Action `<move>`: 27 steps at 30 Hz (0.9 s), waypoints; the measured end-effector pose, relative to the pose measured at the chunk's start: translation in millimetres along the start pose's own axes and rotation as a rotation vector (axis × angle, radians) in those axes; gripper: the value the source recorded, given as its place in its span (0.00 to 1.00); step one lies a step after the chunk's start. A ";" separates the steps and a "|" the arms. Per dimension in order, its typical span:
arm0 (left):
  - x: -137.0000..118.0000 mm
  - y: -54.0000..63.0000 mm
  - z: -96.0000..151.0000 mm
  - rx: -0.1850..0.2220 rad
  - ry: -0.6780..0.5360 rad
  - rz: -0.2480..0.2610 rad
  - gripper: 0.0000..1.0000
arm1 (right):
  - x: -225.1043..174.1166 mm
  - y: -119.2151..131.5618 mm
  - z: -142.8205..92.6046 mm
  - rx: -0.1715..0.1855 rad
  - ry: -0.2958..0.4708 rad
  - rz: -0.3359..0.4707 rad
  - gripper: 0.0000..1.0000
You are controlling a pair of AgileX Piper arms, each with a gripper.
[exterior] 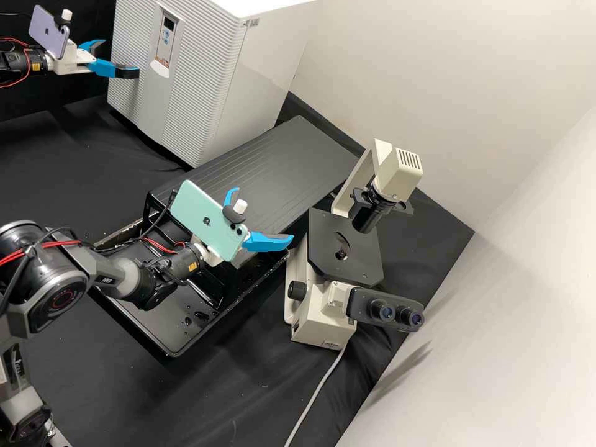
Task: Open the incubator door
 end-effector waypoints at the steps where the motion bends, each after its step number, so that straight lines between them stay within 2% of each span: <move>1: 0.0 0.0 0.0 0.000 0.000 0.000 0.00 | 0.0 0.0 0.0 0.000 0.000 0.000 1.00; 17: -7.1 -15.2 10.4 -0.027 -0.053 -0.006 0.00 | 0.0 0.0 0.0 0.000 0.000 0.000 1.00; 20: -7.2 -16.6 15.1 -0.002 -0.069 -0.018 0.00 | 0.0 0.0 0.0 0.000 0.000 0.000 1.00; 27: -8.4 -16.9 15.5 -0.001 -0.064 -0.015 0.00 | 0.0 0.0 0.0 0.000 0.000 0.000 1.00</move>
